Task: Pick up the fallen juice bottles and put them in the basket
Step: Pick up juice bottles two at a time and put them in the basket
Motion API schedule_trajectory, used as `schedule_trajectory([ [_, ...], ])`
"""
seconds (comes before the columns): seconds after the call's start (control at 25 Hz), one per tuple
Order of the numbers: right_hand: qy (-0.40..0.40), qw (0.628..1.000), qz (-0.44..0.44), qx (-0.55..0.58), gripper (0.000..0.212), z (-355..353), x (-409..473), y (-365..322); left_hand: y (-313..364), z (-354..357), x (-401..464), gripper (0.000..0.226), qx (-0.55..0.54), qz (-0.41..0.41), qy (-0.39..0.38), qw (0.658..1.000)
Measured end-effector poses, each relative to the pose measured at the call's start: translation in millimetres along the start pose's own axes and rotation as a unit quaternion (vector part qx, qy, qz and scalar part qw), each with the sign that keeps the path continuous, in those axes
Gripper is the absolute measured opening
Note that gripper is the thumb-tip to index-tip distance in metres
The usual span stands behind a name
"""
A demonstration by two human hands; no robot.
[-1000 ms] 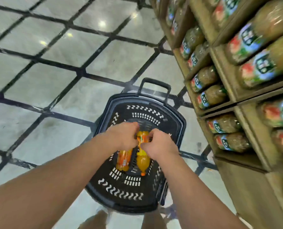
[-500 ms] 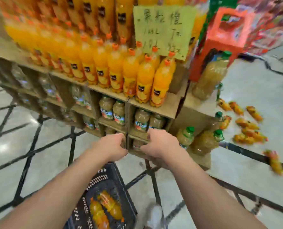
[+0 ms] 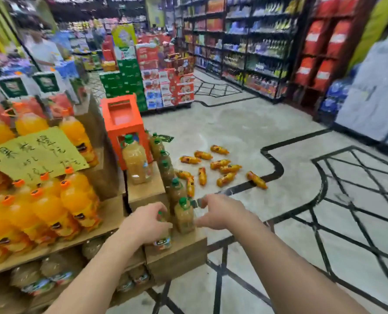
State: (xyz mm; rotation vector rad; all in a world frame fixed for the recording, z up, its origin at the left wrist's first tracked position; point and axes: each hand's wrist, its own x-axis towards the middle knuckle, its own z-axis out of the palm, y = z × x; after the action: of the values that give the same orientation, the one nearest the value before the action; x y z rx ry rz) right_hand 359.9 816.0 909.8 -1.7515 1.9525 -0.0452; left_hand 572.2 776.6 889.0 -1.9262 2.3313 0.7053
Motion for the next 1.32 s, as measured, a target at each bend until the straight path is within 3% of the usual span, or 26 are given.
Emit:
schedule_trajectory([
  [0.32, 0.026, 0.998, 0.061, 0.011, 0.055, -105, 18, 195, 200, 20, 84, 0.048, 0.042, 0.047, -0.028, 0.998],
  [0.64, 0.023, 0.995, 0.097, 0.027, 0.066, -173, 90, 333, 332, 44, 190, 0.047, 0.039, 0.056, -0.047, 0.997],
  [0.84, 0.003, 0.992, 0.127, 0.029, 0.063, -202, 173, 385, 377, 51, 290, 0.044, 0.056, 0.07, -0.056, 0.994],
  [1.32, 0.0, 0.976, 0.211, 0.058, 0.053, -326, 459, 486, 493, 4, 639, 0.044, 0.083, 0.124, -0.111, 0.983],
])
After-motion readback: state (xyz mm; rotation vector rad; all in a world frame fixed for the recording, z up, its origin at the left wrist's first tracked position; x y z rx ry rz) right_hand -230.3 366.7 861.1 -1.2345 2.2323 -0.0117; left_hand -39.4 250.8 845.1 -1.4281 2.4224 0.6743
